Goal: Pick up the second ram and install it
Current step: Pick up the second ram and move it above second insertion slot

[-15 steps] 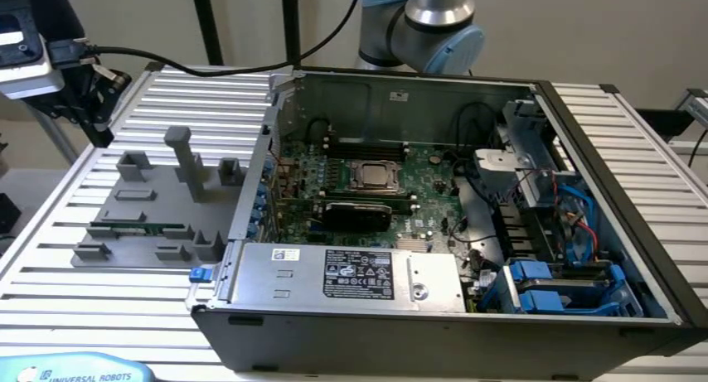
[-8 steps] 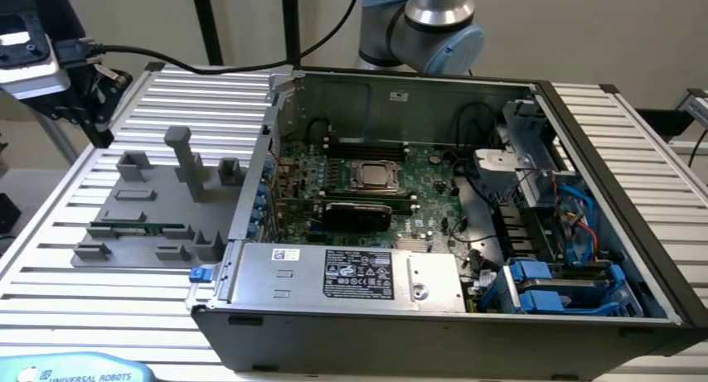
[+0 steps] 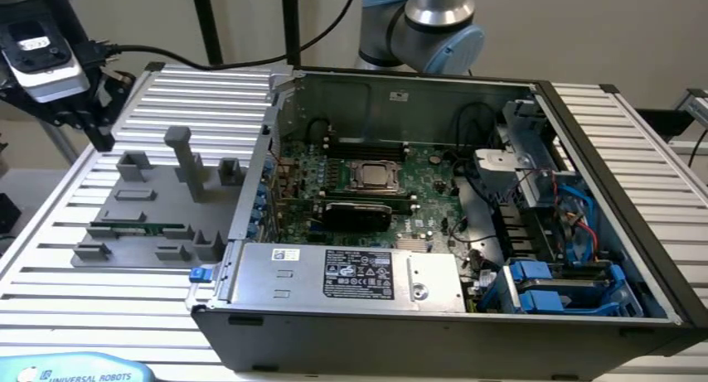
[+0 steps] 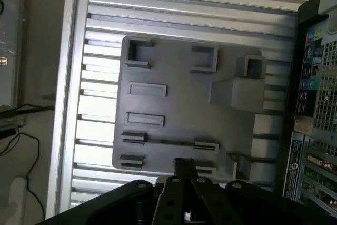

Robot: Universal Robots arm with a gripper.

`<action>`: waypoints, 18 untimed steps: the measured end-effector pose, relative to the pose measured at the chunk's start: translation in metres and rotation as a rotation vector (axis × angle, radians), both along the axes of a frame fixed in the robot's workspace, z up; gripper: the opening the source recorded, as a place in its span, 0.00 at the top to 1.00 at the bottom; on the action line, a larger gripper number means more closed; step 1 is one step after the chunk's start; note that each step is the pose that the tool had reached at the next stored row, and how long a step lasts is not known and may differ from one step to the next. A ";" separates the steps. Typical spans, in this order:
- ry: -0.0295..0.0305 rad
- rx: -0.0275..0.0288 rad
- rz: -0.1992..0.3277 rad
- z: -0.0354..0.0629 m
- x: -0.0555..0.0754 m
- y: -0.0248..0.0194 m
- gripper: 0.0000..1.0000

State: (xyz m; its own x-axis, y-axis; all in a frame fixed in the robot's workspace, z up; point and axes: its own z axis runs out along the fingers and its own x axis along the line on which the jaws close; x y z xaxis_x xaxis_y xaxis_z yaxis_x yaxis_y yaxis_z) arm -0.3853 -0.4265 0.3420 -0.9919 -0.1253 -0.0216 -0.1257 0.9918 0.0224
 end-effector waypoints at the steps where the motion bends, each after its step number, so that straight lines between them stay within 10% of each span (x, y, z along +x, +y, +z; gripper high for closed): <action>1: 0.0000 0.0000 0.018 -0.0008 0.000 0.0000 0.89; 18: -0.0017 -0.0001 0.327 -0.0141 0.000 0.0000 0.89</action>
